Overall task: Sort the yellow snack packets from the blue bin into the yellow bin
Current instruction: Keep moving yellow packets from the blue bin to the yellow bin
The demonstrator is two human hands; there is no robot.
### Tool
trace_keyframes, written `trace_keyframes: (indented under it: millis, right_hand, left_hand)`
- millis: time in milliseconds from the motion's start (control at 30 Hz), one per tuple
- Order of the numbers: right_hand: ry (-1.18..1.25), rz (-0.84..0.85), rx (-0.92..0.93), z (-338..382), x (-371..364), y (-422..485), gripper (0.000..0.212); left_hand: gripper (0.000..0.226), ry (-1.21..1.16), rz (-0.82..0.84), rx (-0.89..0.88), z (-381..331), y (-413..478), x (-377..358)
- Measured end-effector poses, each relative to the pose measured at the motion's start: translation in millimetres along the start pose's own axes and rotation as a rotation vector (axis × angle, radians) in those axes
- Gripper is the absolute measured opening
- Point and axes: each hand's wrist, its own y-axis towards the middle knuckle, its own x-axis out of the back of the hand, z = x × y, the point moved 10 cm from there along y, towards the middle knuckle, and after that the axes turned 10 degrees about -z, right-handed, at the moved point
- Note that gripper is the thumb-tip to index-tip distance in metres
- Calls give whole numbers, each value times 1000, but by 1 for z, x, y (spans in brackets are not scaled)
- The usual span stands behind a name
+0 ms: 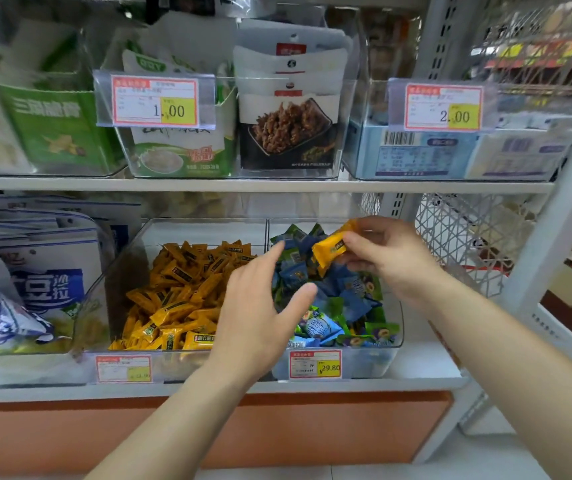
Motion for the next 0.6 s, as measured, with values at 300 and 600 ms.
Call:
trace_keyframes:
  millis: [300,600]
  right_hand:
    - [90,86,-154,-1,-31,-66,18]
    - [-509,-205,2,-4,76,-52,11]
  left_hand:
    - [25,-423,72,129,-23,-6,-1]
    - [61,340,44,267,59,45,49]
